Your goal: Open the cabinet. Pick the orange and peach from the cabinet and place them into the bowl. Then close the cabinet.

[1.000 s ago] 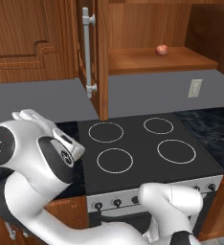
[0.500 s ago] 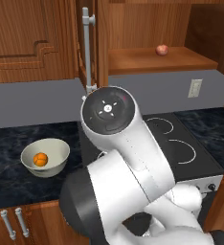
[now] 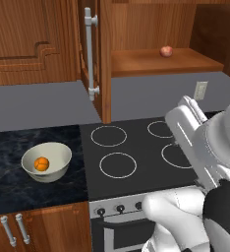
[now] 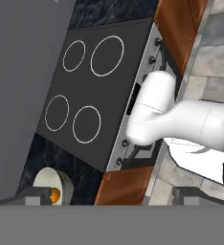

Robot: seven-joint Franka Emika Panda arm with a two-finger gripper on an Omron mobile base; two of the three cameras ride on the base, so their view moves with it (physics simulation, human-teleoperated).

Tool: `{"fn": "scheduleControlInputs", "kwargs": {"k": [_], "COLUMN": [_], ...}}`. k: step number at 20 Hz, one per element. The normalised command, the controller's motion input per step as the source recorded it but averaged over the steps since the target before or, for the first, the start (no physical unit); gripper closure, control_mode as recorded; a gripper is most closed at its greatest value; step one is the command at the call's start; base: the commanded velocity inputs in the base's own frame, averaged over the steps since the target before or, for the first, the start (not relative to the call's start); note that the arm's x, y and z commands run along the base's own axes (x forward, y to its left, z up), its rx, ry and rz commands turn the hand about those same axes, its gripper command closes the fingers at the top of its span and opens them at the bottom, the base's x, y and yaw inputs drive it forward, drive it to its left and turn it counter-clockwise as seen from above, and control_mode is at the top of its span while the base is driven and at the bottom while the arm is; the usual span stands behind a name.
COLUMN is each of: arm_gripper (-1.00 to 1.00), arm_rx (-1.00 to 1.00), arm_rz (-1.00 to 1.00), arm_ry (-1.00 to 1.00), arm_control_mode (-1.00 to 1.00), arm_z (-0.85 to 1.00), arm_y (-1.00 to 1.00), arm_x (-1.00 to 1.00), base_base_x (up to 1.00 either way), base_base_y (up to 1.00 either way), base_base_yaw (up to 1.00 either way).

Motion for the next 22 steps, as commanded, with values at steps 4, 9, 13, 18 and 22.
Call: {"fn": "scheduleControlInputs", "kwargs": {"k": [4, 9, 13, 18, 22], "arm_gripper": [-1.0, -1.0, -1.0, -1.0, -1.0], "arm_rx": [0.08, 0.07, 0.1, -0.1, -0.32], "arm_rz": [0.03, 0.27, 0.42, 0.47, 0.3], "arm_ry": [0.0, 0.0, 0.0, -0.01, -0.03], "arm_control_mode": [-1.0, -1.0, -1.0, -1.0, -1.0], "arm_z": [0.31, 0.26, 0.57, 0.09, 0.0], "arm_y": [-1.0, -1.0, -0.78, -0.2, 0.11], "arm_x": [-0.81, -0.18, 0.0, 0.0, 0.0], "base_base_x": [0.0, 0.0, 0.0, 0.0, 0.0], "base_base_y": [0.0, 0.0, 0.0, 0.0, 0.0], "base_base_yaw": [0.0, 0.0, 0.0, 0.0, 0.0]}}
